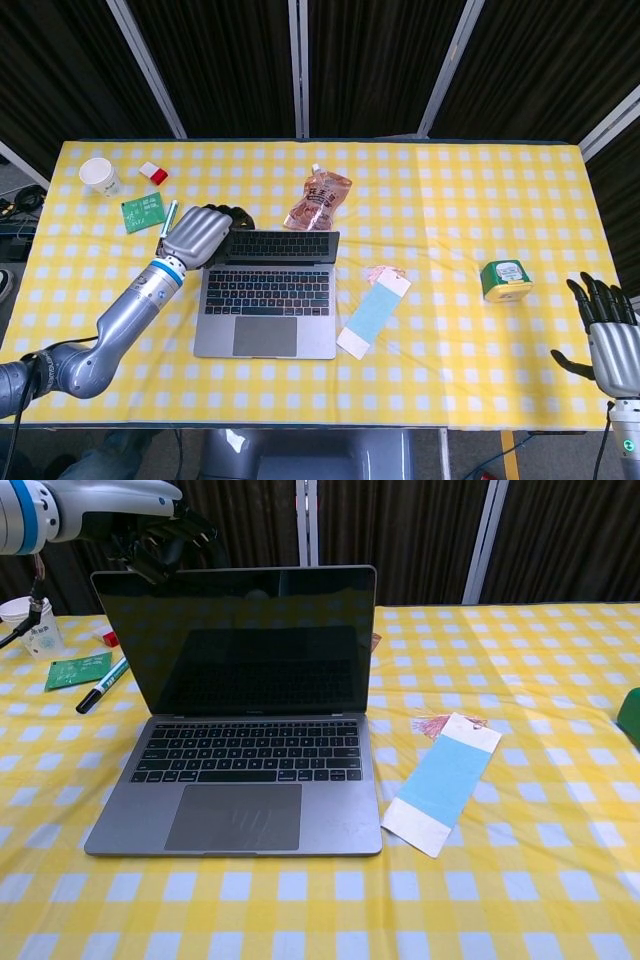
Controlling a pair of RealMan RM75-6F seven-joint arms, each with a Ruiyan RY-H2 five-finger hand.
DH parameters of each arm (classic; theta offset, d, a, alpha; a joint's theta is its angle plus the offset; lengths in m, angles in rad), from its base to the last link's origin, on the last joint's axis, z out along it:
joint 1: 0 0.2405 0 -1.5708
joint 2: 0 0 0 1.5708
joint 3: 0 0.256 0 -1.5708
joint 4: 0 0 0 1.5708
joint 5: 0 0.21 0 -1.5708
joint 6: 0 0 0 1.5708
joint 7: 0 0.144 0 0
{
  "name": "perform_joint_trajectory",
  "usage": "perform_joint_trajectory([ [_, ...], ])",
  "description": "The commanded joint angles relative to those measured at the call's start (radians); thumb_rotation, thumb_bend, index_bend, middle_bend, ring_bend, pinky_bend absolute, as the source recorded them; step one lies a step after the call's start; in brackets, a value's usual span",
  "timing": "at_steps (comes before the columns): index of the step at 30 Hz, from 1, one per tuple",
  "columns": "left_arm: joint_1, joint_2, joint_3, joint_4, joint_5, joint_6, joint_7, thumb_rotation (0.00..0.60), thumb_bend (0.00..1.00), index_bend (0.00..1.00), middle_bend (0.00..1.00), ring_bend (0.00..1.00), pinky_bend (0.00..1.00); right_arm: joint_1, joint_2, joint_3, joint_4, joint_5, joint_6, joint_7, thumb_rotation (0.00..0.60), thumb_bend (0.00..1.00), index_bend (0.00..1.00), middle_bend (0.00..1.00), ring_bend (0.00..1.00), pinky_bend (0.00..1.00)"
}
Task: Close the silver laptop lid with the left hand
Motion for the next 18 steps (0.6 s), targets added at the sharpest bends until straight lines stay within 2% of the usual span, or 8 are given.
perform_joint_trajectory([
  [1, -0.003, 0.008, 0.007, -0.014, 0.001, 0.003, -0.008, 0.6, 1.0, 0.34, 0.26, 0.26, 0.29, 0.0, 0.0, 0.0, -0.002, 0.0, -0.001, -0.002, 0.6, 0.0, 0.0, 0.0, 0.0, 0.0],
  [10, 0.013, 0.061, 0.038, -0.069, 0.01, -0.008, -0.056, 0.6, 1.0, 0.34, 0.26, 0.26, 0.31, 0.001, 0.001, -0.002, -0.006, -0.004, -0.001, -0.004, 0.6, 0.0, 0.0, 0.0, 0.0, 0.0],
  [18, 0.049, 0.145, 0.039, -0.159, 0.059, -0.112, -0.214, 0.6, 1.0, 0.33, 0.26, 0.26, 0.31, 0.0, 0.006, -0.006, -0.016, -0.013, 0.0, 0.003, 0.6, 0.0, 0.0, 0.0, 0.0, 0.0],
])
